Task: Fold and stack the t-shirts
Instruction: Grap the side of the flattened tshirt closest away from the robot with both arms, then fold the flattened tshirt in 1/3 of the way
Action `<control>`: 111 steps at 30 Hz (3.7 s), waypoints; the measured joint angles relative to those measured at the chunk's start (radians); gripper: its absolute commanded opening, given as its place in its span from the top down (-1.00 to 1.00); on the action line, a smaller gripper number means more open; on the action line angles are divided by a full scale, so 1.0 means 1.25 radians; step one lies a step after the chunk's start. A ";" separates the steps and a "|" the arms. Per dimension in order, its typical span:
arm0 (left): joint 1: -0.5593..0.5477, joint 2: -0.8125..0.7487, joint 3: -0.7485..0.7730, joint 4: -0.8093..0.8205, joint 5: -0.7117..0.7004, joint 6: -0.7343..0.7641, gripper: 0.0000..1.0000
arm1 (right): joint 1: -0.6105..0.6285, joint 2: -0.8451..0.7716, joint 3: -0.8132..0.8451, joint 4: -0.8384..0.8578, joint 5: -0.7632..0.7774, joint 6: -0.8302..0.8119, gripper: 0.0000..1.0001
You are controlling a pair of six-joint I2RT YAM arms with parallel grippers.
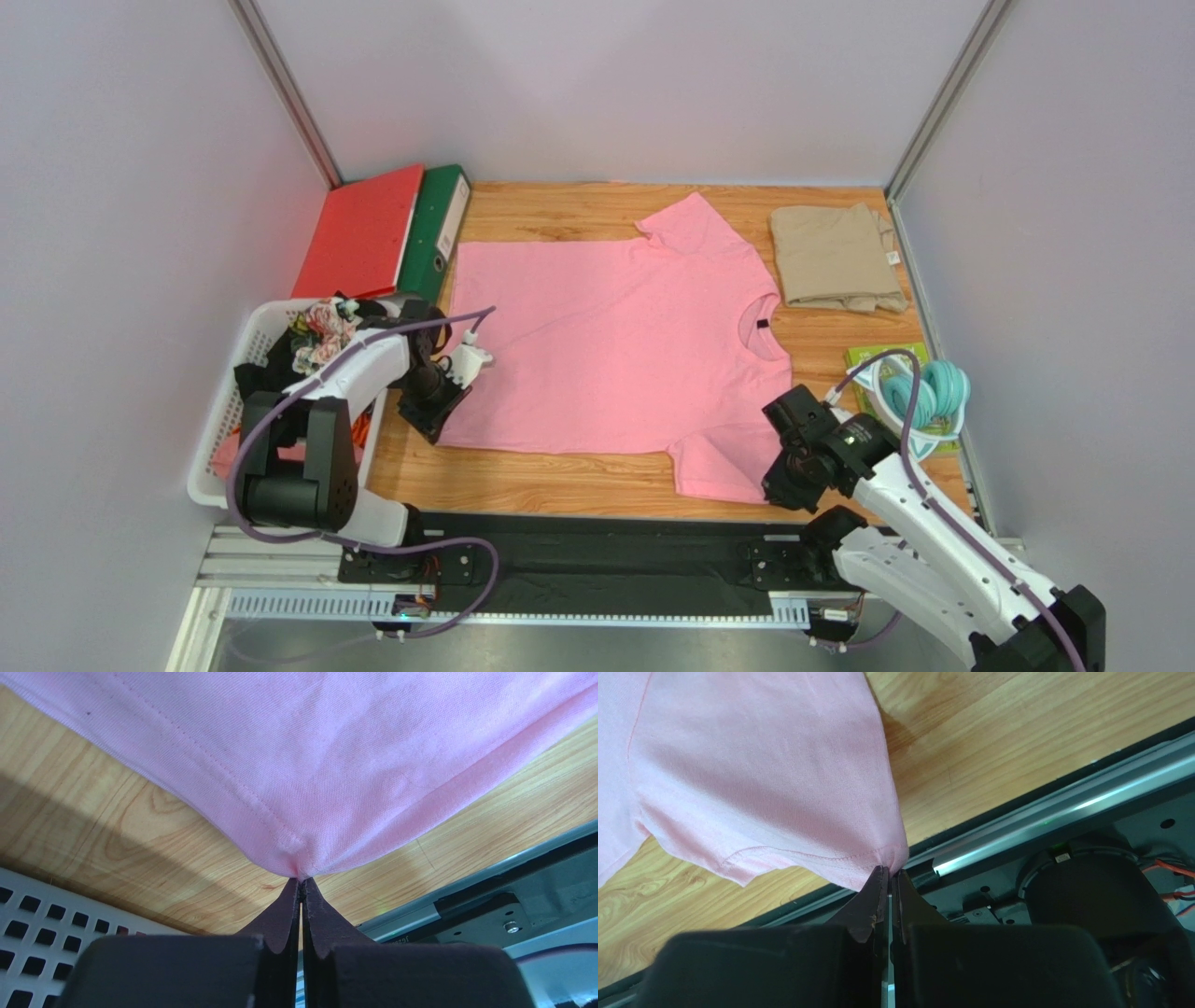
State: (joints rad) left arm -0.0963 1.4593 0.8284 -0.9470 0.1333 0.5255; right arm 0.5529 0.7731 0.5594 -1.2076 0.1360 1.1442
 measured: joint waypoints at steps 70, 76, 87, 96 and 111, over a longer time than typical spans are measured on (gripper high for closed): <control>0.046 0.086 0.227 -0.046 -0.010 0.018 1.00 | -0.052 0.223 0.439 -0.031 0.108 -0.161 1.00; 0.046 0.106 0.272 -0.046 -0.009 0.017 1.00 | -0.069 0.270 0.444 0.013 0.107 -0.184 1.00; 0.046 0.172 0.348 -0.044 -0.009 0.009 1.00 | -0.110 0.343 0.502 0.074 0.108 -0.223 1.00; 0.046 0.194 0.350 -0.043 -0.009 0.009 1.00 | -0.124 0.434 0.562 0.118 0.108 -0.252 1.00; 0.046 0.250 0.434 -0.030 -0.027 0.001 1.00 | -0.165 0.492 0.651 0.142 0.108 -0.292 1.00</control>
State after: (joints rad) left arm -0.0387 1.7714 1.3705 -0.9844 0.0994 0.5270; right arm 0.3470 1.3884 1.3735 -1.0298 0.2710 0.7795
